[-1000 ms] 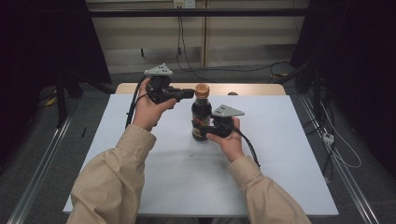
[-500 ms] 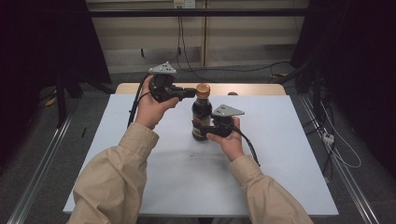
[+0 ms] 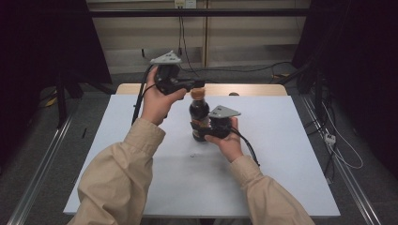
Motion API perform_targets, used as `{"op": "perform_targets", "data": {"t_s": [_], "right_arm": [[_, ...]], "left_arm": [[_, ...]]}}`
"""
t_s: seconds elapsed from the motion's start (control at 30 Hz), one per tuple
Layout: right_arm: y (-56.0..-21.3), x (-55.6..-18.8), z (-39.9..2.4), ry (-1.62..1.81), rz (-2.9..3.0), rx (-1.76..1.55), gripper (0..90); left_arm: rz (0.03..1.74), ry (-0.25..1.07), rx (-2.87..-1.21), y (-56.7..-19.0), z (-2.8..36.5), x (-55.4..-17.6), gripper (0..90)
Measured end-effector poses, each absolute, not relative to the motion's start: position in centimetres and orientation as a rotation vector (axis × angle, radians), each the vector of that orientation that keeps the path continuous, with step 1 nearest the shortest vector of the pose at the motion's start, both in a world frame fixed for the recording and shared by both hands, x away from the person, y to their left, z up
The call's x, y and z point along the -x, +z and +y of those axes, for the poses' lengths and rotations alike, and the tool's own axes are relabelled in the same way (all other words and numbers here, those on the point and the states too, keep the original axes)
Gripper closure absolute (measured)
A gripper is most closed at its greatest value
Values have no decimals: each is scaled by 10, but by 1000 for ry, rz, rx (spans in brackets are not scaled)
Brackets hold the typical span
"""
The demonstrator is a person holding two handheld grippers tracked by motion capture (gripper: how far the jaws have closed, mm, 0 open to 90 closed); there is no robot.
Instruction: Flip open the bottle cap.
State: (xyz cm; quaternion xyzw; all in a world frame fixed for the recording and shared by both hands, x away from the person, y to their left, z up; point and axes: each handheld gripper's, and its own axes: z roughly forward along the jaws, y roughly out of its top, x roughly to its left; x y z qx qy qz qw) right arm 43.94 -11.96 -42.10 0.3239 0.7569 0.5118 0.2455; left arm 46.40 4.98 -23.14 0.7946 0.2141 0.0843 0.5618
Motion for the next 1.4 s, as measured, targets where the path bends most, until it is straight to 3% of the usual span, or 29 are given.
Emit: {"op": "perform_targets", "data": {"t_s": [0.4,0.87,1.4], "right_arm": [[-422,-444,-130,1440,2068,-944,313],[-424,-442,-134,1464,2055,-956,311],[-425,-441,-135,1469,2050,-953,309]], "left_arm": [[573,208,-1929,-237,85,-463,900],[610,169,-1959,-268,88,-469,900],[612,153,-1977,-273,79,-472,900]]}}
